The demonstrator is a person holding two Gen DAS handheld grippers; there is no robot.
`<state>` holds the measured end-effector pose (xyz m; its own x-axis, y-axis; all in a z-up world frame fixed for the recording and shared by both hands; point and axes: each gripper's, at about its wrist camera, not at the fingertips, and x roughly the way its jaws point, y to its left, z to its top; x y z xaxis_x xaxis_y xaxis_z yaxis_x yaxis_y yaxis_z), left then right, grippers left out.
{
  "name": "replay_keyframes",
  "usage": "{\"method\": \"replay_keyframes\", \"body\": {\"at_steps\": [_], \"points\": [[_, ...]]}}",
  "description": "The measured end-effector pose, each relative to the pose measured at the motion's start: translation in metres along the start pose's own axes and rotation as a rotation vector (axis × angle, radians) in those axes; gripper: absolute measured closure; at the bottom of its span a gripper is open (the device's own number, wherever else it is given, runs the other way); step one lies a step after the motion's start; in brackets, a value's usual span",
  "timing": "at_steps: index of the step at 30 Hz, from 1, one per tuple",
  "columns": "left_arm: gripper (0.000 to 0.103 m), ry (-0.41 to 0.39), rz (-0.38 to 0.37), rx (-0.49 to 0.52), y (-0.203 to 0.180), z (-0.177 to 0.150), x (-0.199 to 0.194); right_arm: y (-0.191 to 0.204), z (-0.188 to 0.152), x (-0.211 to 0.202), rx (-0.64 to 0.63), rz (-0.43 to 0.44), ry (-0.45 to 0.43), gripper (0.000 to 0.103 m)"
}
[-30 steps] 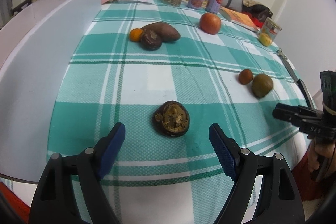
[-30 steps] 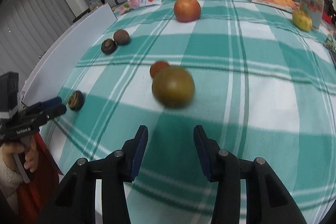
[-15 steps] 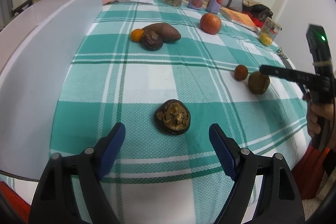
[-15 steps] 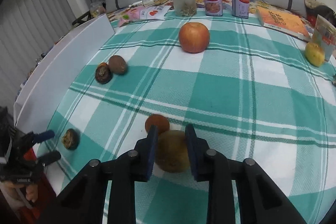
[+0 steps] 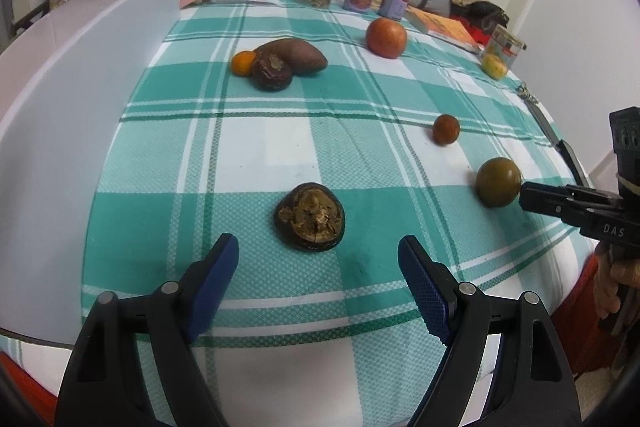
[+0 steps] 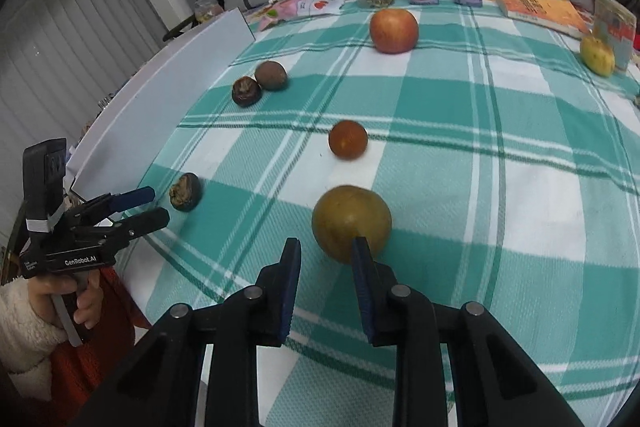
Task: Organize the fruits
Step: 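Grasp the mangosteen with the left tool while the right tool grasps the brown pear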
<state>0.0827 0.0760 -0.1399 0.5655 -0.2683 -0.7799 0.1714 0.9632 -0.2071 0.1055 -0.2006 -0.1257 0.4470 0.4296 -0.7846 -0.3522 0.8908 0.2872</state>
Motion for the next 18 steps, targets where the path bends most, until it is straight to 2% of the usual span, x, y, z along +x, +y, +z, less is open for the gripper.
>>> {"method": "replay_keyframes", "body": {"at_steps": [6, 7, 10, 12, 15, 17, 18], "points": [[0.020, 0.031, -0.017, 0.024, 0.000, 0.002, 0.011, -0.008, -0.010, -0.007, 0.054, -0.045, -0.003, 0.073], [0.020, 0.034, -0.016, 0.023, -0.001, 0.005, 0.014, -0.010, -0.012, -0.009, 0.060, -0.054, -0.009, 0.067], [0.020, 0.059, 0.007, 0.060, -0.009, 0.012, 0.028, -0.012, -0.016, -0.008, 0.064, -0.107, -0.015, 0.032], [0.022, 0.083, 0.049, 0.130, -0.021, 0.011, 0.037, -0.012, -0.014, -0.007, 0.059, -0.118, -0.018, 0.030], [0.034, 0.077, 0.097, 0.180, -0.031, 0.009, 0.041, -0.005, -0.001, -0.006, 0.028, -0.127, -0.025, 0.030], [0.059, 0.073, 0.095, 0.168, -0.030, 0.011, 0.039, 0.001, 0.010, 0.001, 0.000, -0.134, -0.015, 0.030], [0.059, 0.079, 0.093, 0.164, -0.029, 0.013, 0.040, 0.004, 0.015, 0.006, -0.013, -0.144, 0.000, 0.030]]}}
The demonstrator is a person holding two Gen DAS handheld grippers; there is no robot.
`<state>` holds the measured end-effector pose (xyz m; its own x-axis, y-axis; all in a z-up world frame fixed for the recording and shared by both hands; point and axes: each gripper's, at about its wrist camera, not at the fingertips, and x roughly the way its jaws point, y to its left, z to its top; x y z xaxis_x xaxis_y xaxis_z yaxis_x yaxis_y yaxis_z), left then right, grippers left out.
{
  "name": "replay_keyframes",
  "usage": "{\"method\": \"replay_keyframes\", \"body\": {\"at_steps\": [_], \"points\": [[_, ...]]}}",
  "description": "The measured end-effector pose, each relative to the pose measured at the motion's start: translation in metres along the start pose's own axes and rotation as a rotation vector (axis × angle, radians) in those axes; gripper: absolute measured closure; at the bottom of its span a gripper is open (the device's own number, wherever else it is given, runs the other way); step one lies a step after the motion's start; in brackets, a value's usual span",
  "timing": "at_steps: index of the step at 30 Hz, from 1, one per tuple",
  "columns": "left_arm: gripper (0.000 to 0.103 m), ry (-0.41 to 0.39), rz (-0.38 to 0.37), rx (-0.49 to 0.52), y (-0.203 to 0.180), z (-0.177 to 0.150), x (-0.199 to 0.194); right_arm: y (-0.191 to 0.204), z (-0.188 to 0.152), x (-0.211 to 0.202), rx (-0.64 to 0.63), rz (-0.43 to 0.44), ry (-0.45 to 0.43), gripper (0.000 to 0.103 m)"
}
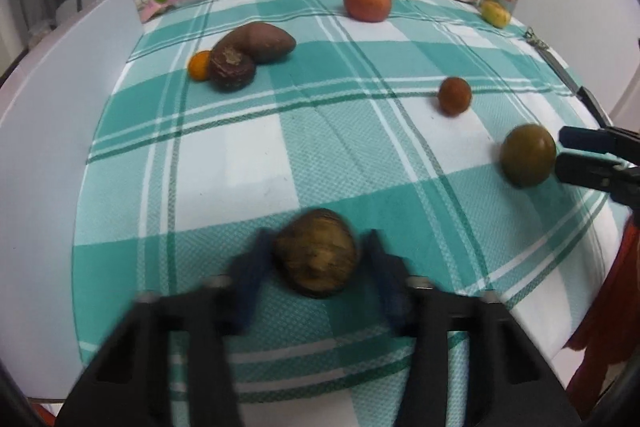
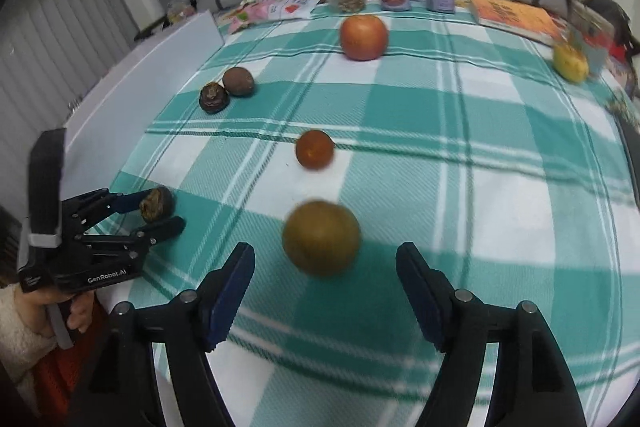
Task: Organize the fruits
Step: 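Grasp the mangosteen with the left tool while the right tool grasps the brown pear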
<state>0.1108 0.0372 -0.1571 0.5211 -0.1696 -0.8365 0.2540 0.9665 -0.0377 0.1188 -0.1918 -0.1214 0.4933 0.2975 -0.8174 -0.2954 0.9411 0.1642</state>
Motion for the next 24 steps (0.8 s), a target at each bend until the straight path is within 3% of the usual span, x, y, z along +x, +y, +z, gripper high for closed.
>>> {"method": "replay_keyframes", "body": {"at_steps": [3, 4, 5, 6, 10, 15, 18, 22, 24], "points": [[0.060, 0.020, -0.009, -0.029, 0.005, 0.004, 0.001, 0.012, 0.011, 0.022, -0.042, -0.024, 0.070, 0.030], [0.060, 0.024, -0.012, -0.035, 0.006, 0.005, 0.001, 0.016, 0.013, 0.031, -0.058, -0.046, 0.110, 0.035], [0.060, 0.027, -0.017, -0.043, 0.007, 0.005, 0.000, 0.017, 0.013, 0.036, -0.061, -0.060, 0.129, 0.051], [0.060, 0.034, -0.026, -0.053, 0.008, 0.005, -0.001, 0.017, 0.014, 0.041, -0.059, -0.081, 0.150, 0.054], [0.060, 0.039, -0.070, -0.082, 0.009, 0.006, -0.015, 0.004, 0.015, 0.033, 0.026, -0.051, 0.153, 0.054], [0.060, -0.017, -0.185, -0.123, 0.018, 0.023, -0.076, 0.004, 0.032, -0.007, 0.119, 0.114, 0.109, 0.054], [0.060, -0.068, -0.208, -0.148, 0.043, 0.039, -0.120, 0.028, 0.058, -0.028, 0.108, 0.211, 0.081, 0.054], [0.060, -0.126, -0.159, -0.222, 0.103, 0.056, -0.164, 0.080, 0.100, -0.042, 0.059, 0.338, 0.054, 0.054], [0.060, -0.145, -0.073, -0.264, 0.145, 0.058, -0.177, 0.120, 0.121, -0.043, 0.009, 0.393, 0.046, 0.054]]}}
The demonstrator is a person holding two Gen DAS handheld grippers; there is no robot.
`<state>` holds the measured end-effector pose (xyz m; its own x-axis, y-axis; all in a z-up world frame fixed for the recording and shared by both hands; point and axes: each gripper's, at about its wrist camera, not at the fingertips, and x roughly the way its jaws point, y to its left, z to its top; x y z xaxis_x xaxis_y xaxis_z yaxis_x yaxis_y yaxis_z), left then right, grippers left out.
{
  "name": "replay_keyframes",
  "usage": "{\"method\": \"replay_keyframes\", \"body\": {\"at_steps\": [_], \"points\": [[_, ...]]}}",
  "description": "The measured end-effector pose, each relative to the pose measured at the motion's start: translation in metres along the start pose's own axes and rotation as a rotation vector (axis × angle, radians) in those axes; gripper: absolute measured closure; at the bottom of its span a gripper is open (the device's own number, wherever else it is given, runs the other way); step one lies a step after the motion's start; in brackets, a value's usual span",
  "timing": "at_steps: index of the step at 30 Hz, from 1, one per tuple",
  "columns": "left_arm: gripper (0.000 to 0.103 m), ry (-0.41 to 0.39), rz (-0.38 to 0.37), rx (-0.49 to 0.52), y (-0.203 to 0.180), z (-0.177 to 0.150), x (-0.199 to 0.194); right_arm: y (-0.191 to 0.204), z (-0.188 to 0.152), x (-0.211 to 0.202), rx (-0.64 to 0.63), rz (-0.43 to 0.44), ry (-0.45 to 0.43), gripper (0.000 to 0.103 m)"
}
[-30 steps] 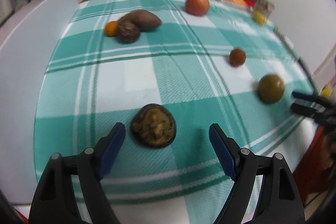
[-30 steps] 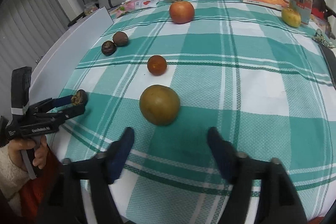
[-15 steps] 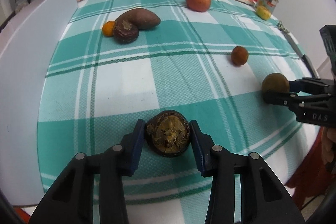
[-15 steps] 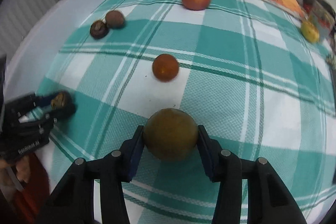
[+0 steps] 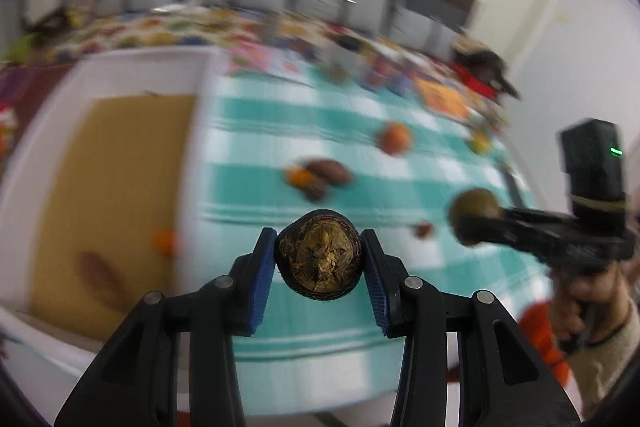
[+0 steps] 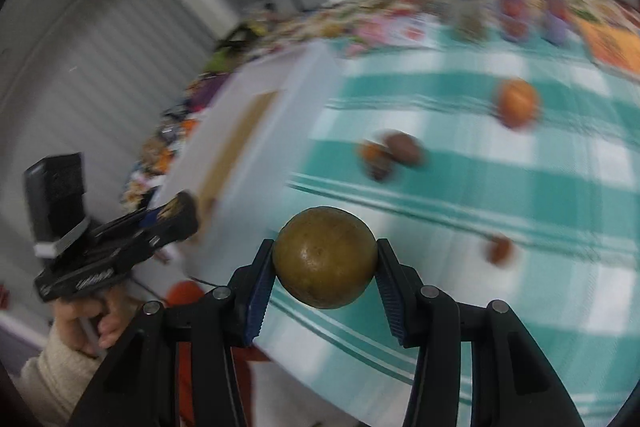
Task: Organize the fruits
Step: 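Carry both fruits over the white box and release them inside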
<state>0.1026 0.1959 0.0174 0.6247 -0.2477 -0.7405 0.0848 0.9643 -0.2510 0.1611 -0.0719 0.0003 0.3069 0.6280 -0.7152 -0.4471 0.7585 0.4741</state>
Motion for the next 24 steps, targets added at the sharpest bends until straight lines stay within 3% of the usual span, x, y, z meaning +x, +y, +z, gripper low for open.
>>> {"method": "replay_keyframes", "body": {"at_steps": [2, 5, 10, 16, 21, 22, 24], "points": [[0.060, 0.003, 0.064, -0.042, 0.036, 0.006, -0.002, 0.040, 0.018, 0.022, -0.062, 0.045, 0.017, 0.054], [0.060, 0.071, 0.164, -0.135, 0.098, 0.003, 0.014, 0.100, 0.035, 0.065, -0.165, 0.074, 0.057, 0.054], [0.060, 0.182, 0.261, -0.225, 0.150, -0.026, 0.043, 0.168, 0.045, 0.151, -0.280, 0.096, 0.173, 0.054], [0.059, 0.208, 0.319, -0.325, 0.189, -0.051, 0.042, 0.199, 0.024, 0.230, -0.406, -0.004, 0.355, 0.054], [0.059, 0.210, 0.355, -0.292, 0.185, -0.054, 0.045, 0.197, 0.010, 0.255, -0.436, -0.052, 0.395, 0.053], [0.057, 0.203, 0.361, -0.290, 0.184, -0.053, 0.044, 0.196, 0.010, 0.254, -0.426, -0.052, 0.387, 0.051], [0.040, 0.169, 0.392, -0.279, 0.179, -0.050, 0.040, 0.193, 0.017, 0.250, -0.399, -0.043, 0.355, 0.038]]}}
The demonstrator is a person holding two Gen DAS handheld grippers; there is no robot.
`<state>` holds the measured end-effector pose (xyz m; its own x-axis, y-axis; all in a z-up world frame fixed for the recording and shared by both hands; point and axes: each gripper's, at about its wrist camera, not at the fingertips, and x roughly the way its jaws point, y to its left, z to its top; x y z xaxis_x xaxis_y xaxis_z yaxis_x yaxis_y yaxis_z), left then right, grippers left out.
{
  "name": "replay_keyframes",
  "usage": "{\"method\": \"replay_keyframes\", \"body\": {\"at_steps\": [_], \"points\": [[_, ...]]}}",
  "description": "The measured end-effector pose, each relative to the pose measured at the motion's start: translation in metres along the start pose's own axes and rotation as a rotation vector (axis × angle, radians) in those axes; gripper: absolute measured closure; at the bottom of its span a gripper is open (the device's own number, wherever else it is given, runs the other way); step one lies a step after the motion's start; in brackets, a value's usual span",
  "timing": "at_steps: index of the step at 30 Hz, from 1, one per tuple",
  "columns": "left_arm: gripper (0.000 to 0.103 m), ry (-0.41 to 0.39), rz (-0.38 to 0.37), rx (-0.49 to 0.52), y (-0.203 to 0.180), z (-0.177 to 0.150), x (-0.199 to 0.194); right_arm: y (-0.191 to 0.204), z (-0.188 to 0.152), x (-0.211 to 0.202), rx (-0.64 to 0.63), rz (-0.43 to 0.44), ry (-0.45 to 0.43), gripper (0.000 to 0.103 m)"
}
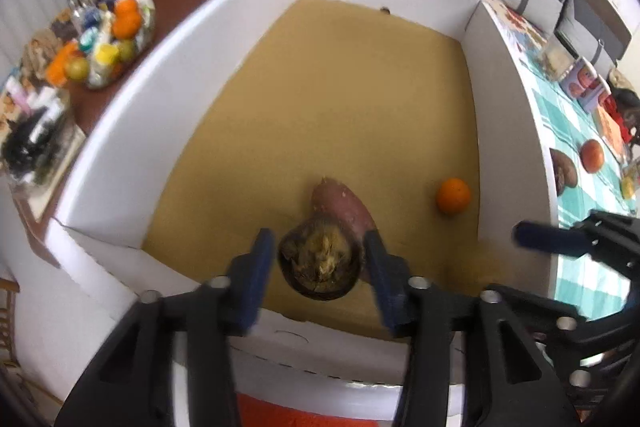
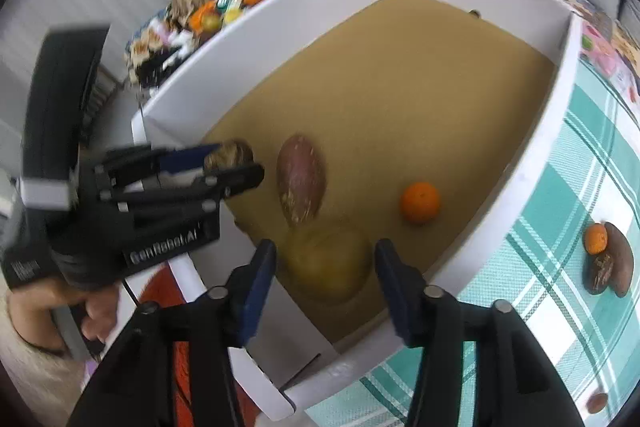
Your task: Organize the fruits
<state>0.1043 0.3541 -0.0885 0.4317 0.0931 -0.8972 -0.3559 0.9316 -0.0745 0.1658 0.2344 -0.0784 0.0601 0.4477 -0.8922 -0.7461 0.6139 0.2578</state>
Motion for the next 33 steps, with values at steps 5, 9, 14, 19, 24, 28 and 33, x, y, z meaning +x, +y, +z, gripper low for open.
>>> {"method": "replay_keyframes", "body": {"at_steps": [5, 9, 14, 19, 24, 28, 33], "points": [[0.015, -0.169, -0.018, -0.024, -0.009, 0.005, -0.044, -0.009, -0.008, -0.060, -0.006, -0.037, -0.157, 0.006], [0.011, -0.289, -0.092, -0.017, -0.041, 0.004, -0.081, -0.024, -0.033, -0.119, -0.006, -0.104, -0.307, 0.001], [0.011, -0.352, -0.217, 0.054, -0.105, -0.014, -0.105, -0.062, -0.097, -0.174, 0.004, -0.280, -0.449, 0.000], [0.009, -0.319, -0.352, 0.189, -0.191, -0.051, -0.095, -0.117, -0.171, -0.196, 0.101, -0.419, -0.468, 0.000], [0.009, -0.216, -0.382, 0.301, -0.261, -0.089, -0.043, -0.191, -0.251, -0.175, 0.269, -0.549, -0.411, 0.000], [0.009, -0.188, -0.333, 0.362, -0.294, -0.106, 0.000, -0.239, -0.300, -0.163, 0.402, -0.632, -0.415, 0.000], [0.009, -0.161, -0.265, 0.386, -0.311, -0.106, 0.043, -0.286, -0.342, -0.161, 0.560, -0.698, -0.419, 0.000]]}}
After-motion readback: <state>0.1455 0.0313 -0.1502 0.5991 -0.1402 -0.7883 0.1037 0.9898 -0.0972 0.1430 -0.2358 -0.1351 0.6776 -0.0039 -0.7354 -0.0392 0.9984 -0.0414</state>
